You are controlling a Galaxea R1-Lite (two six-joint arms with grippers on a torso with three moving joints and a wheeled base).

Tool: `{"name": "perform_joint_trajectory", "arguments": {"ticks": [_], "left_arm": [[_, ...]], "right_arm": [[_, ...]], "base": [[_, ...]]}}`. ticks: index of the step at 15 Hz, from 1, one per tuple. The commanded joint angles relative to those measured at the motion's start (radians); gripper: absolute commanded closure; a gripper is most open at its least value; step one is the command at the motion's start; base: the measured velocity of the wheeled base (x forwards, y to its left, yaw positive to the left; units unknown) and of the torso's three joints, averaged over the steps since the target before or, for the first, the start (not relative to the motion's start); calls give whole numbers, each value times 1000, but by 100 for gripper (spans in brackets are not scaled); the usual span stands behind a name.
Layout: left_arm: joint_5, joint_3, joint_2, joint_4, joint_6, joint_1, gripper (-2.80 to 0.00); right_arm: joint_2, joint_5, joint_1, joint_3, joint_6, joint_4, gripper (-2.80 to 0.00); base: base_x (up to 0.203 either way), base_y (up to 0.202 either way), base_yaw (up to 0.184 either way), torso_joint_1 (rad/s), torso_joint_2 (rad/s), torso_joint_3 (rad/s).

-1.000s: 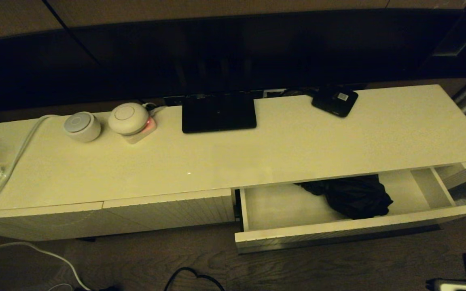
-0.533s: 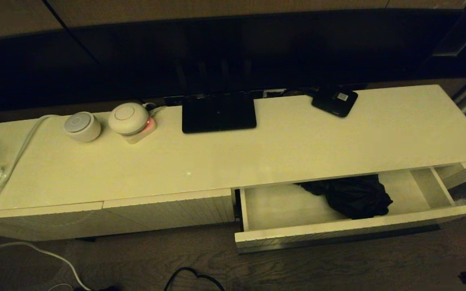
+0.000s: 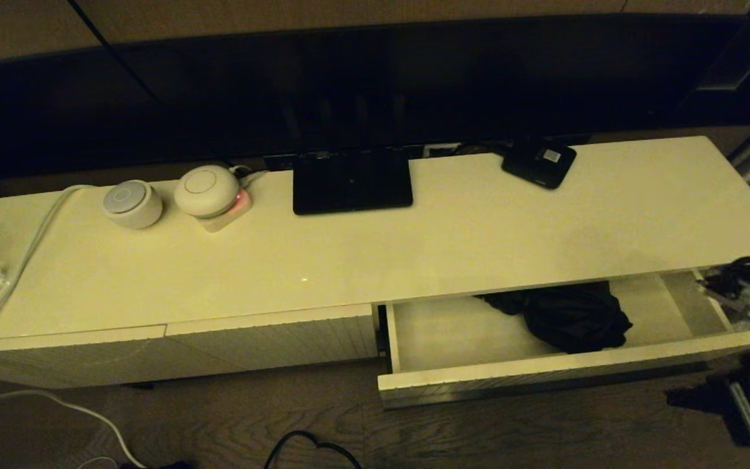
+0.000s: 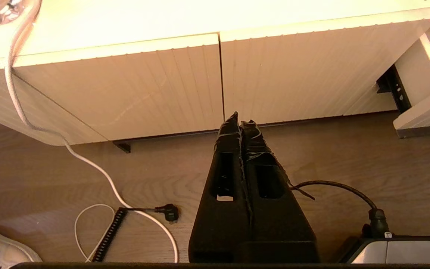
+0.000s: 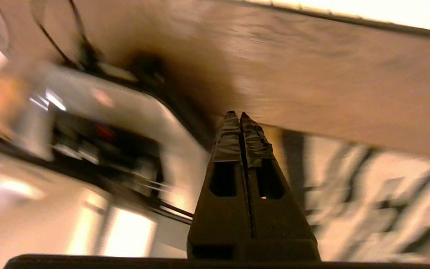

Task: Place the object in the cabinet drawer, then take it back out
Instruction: Open the drawer

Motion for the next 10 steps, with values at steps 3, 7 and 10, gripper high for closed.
{"name": "perform_joint_trajectory", "arguments": {"ticks": [3, 7, 10], "left_arm": [[1, 3, 0, 0, 0, 0, 0], [1, 3, 0, 0, 0, 0, 0], [1, 3, 0, 0, 0, 0, 0]], "right_arm": [[230, -35, 35, -140, 216, 1, 0], [349, -121, 37, -202, 238, -44, 0], [402, -152, 38, -208, 243, -102, 0]], "base": [[0, 0, 0, 0, 0, 0], [0, 0, 0, 0, 0, 0], [0, 0, 0, 0, 0, 0]]}}
